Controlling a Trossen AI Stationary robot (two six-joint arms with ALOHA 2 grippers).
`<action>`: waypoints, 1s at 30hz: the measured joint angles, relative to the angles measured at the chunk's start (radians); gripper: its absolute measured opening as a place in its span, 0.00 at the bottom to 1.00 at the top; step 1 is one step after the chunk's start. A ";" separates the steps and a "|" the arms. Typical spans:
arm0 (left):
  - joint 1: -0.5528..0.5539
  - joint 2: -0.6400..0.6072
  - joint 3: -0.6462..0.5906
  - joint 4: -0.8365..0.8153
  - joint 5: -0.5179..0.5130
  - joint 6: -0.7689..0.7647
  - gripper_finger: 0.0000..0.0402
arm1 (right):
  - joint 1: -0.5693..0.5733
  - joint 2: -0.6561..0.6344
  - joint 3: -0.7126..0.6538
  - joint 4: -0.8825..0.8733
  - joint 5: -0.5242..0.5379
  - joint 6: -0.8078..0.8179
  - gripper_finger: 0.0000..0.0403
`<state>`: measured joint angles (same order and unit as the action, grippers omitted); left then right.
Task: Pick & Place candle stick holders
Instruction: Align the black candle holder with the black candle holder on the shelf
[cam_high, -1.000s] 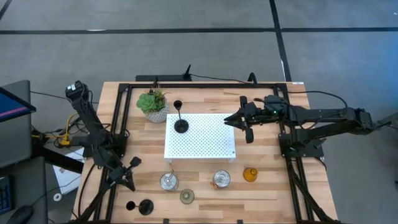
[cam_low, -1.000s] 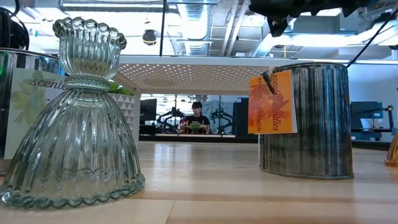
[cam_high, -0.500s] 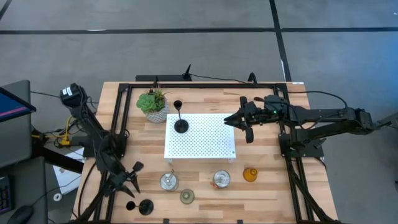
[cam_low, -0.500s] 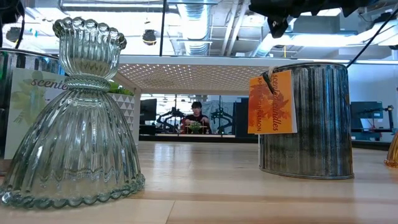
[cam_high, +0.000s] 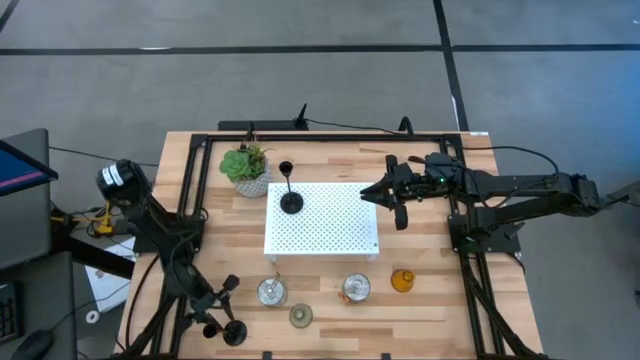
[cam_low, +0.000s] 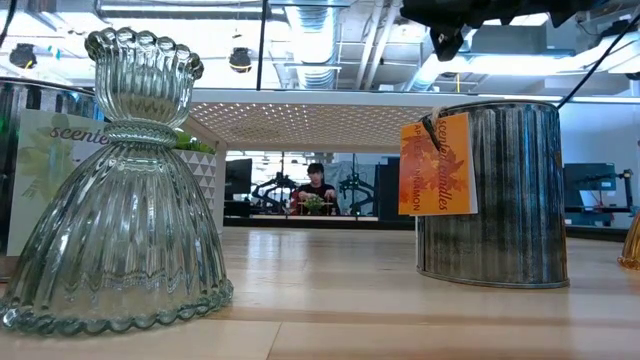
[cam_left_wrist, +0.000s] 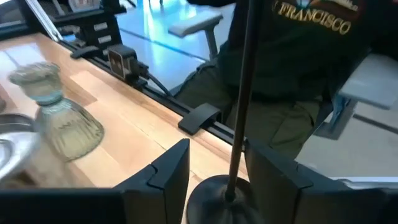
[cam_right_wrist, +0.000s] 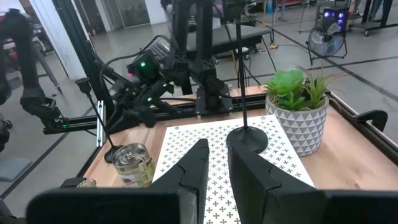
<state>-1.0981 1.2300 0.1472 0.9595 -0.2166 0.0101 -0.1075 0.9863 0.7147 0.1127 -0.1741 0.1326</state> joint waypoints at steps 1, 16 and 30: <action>0.000 0.022 0.014 0.000 0.000 0.000 0.38 | 0.001 0.000 0.000 0.000 0.000 0.000 0.13; 0.000 0.120 0.089 0.016 0.039 -0.103 0.25 | 0.002 0.000 0.000 -0.002 0.000 0.000 0.13; -0.001 0.112 0.089 0.027 0.030 -0.112 0.04 | 0.002 0.000 0.000 -0.008 0.000 -0.008 0.13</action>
<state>-1.0987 1.3419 0.2360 0.9867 -0.1870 -0.1014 -0.1051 0.9863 0.7147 0.1047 -0.1745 0.1249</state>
